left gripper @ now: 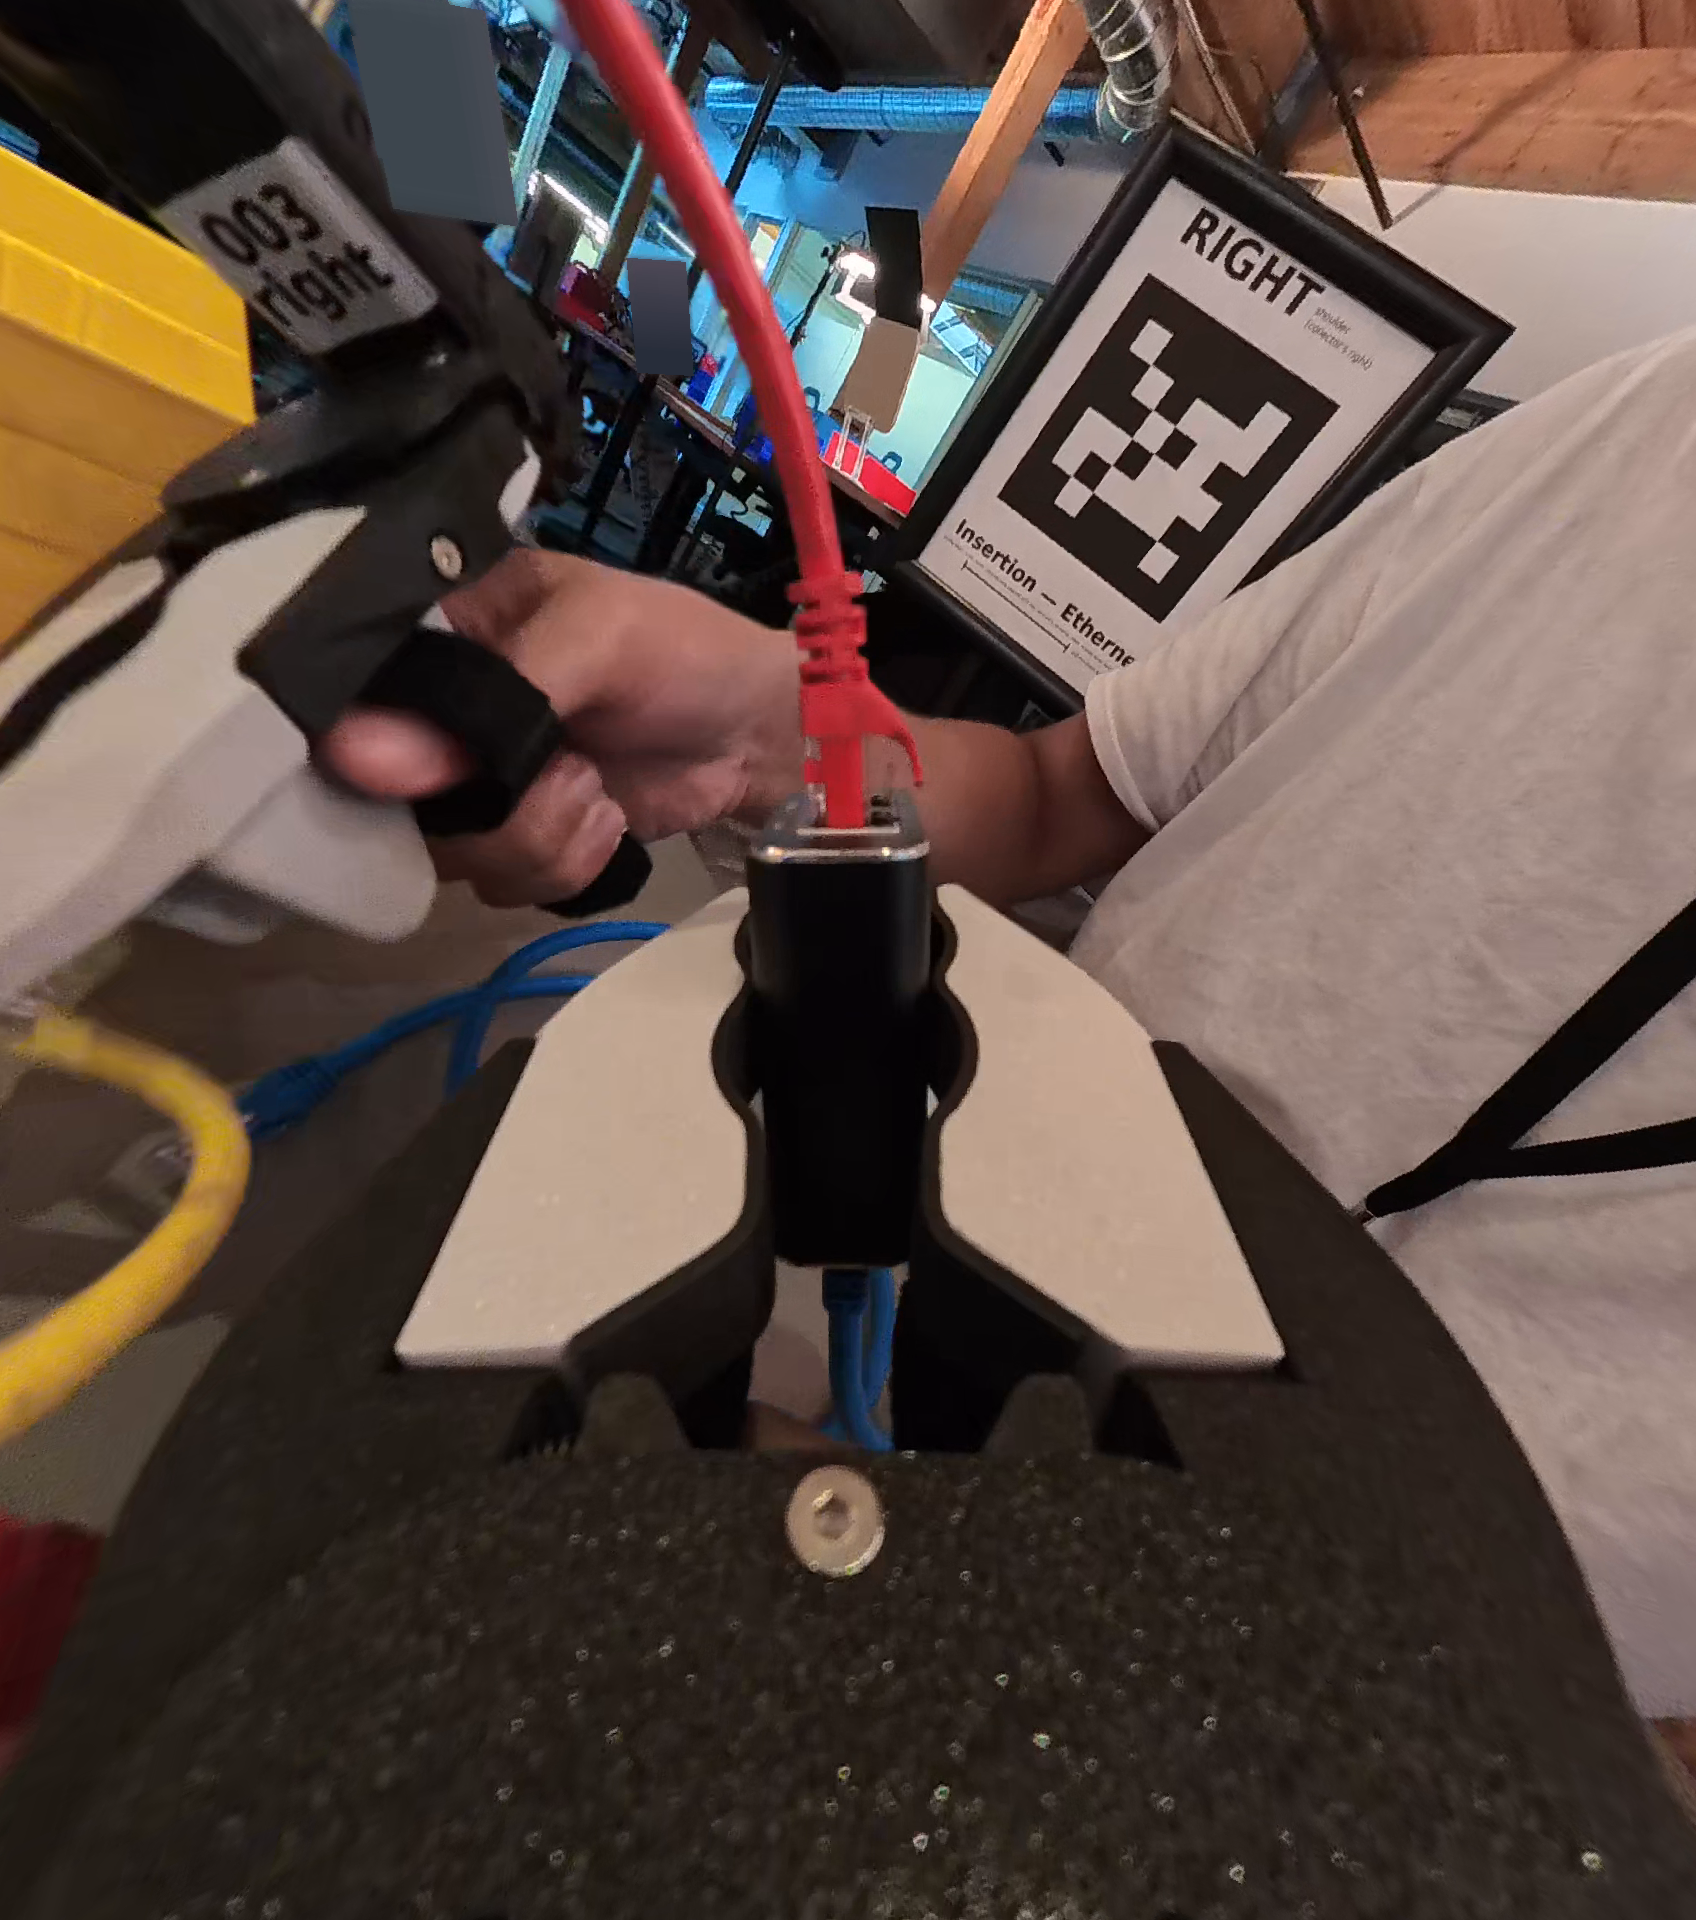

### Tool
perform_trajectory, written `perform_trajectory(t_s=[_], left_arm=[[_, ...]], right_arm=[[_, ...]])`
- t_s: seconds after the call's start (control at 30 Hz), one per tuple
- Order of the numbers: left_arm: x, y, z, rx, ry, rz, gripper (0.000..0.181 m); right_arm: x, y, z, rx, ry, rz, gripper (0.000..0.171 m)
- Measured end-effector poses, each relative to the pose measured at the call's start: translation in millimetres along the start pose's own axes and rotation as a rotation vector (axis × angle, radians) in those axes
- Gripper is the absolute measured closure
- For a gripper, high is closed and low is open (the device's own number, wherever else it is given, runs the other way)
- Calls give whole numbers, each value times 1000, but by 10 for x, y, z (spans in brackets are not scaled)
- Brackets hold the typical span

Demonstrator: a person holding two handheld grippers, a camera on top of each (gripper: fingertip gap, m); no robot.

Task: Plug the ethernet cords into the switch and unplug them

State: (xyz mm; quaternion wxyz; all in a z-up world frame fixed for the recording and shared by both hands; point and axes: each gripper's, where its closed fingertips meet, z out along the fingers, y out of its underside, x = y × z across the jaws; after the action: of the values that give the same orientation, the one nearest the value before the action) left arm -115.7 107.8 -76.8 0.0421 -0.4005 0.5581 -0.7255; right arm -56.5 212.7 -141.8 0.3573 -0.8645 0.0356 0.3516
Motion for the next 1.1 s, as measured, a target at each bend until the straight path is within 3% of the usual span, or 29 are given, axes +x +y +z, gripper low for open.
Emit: perform_trajectory(t_s=[0.1,0.23,0.5,0.63,0.8,1.1], left_arm=[[14,-36,-27,15,-1,3,155],[-13,-42,-37,12,-23,1,155],[-136,-95,-82,46,-93,-2,155],[-175,-118,-93,68,-104,-12,155],[-224,-94,-81,60,-128,-18,155],[-278,-91,-100,61,-153,-30,155]], right_arm=[[7,39,-6,-23,52,-79,129],[-240,-201,-263,91,55,-282,130],[-977,-282,-786,164,-384,-333,134],[-1051,-92,-589,146,-434,-298,136],[-1086,15,-366,137,-446,-284,155],[-1043,7,-324,154,-409,-300,157]])
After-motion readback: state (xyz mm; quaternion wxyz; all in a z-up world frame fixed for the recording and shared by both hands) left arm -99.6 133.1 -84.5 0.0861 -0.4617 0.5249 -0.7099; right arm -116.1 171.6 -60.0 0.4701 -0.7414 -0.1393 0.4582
